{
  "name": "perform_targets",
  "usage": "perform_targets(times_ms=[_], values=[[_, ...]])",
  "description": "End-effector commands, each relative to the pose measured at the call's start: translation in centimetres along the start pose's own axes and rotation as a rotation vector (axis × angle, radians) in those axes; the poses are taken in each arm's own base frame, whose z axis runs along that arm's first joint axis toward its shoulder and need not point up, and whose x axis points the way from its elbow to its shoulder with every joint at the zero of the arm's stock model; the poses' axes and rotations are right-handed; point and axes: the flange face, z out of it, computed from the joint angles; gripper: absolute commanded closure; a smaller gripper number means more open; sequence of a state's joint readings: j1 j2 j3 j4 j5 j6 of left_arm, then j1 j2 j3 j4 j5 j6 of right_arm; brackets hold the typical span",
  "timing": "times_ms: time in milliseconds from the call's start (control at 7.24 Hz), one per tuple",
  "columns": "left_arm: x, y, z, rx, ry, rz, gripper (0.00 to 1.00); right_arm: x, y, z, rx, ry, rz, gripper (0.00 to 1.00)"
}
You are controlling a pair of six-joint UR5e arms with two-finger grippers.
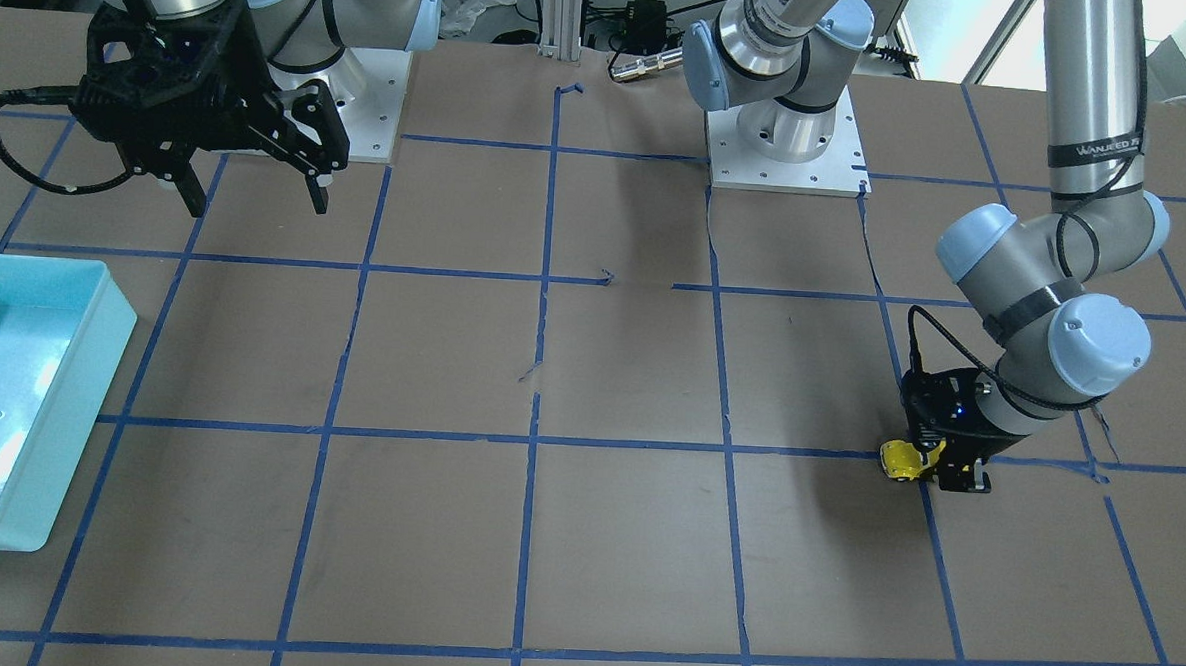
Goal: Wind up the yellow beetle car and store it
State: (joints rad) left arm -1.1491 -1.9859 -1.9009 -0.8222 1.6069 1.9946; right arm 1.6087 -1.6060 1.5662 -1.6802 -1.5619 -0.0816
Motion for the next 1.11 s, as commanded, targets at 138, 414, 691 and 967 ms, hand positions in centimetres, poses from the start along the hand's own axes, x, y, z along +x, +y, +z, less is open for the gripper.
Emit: perform_targets(times_ms=[138,414,691,967], values=[[-0.11,1.69,-0.86,-0.009,-0.025,-0.005,0.00,-0.02,-0.01,-0.01,0.001,0.000,0.000,0.00],[-0.06,1.56,-1.05,-0.009,-0.027,-0.005,0.00,-0.02,-0.05,0.07,0.000,0.000,0.000,0.00],[-0.09,1.29,-0.98,0.008,-0.031,-0.004,0.00,-0.04,-0.01,-0.01,0.001,-0.002,0.000,0.00],[-0.09,1.01,-1.20,0.008,-0.032,0.000,0.00,-0.02,-0.01,-0.01,0.001,0.000,0.000,0.00]])
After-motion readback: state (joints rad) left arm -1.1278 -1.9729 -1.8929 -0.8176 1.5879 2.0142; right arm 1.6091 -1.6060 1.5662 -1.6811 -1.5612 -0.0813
